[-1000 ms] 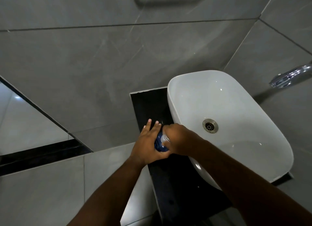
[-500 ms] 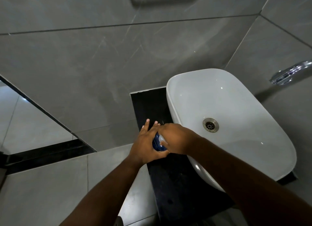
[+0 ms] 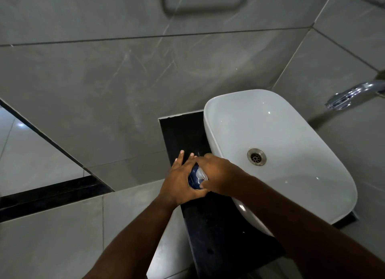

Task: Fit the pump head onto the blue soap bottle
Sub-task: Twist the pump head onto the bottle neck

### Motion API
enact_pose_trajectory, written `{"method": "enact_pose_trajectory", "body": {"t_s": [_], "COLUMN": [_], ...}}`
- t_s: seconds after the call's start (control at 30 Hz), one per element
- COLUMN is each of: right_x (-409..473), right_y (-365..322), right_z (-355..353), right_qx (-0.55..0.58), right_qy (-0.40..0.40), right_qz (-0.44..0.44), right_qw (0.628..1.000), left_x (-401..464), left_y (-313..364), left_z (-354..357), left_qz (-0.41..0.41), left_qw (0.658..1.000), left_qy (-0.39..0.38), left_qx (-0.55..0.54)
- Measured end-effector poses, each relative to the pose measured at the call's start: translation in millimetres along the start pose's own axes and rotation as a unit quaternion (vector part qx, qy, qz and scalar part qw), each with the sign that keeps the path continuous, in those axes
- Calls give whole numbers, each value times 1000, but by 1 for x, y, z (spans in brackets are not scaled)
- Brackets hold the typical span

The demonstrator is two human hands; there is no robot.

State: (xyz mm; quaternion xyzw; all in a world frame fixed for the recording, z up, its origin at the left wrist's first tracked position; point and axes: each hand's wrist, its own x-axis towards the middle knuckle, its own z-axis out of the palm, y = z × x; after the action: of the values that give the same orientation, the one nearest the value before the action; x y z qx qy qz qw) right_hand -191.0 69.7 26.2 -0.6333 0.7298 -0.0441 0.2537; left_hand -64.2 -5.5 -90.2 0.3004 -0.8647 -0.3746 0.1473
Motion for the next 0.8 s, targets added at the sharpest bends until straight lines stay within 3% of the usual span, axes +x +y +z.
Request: {"method": "enact_pose_trajectory", "body": {"t_s": [0.07,0.13,0.3,0.57,0.7,0.8], "right_x": [-7,-10,-5,-11,-8,-19], "right_y": [5,9,4,6,2,-4], "right_z": [-6,-14,-23,-17,-17,-9], "right_qx": [-28,-69,-80,-82,-62,15], "right_qy": [40,25,-39,55,17,53], "right_qz": [-63,-76,-12,-28,14,64], "right_qw": [997,994,996,995,998,996], "left_x": [0,0,1,3,3,-1], "left_y": [0,-2,-6,-10,-9,-7], "left_z": [0,1,4,6,3,1], "left_qz": [6,11,20,20,26,26], "left_qw": [1000,1000,1000,999,999,999], "left_qy": [1,4,9,11,3,-3], "left_qx": [-7,-5,8,30,33,19]}}
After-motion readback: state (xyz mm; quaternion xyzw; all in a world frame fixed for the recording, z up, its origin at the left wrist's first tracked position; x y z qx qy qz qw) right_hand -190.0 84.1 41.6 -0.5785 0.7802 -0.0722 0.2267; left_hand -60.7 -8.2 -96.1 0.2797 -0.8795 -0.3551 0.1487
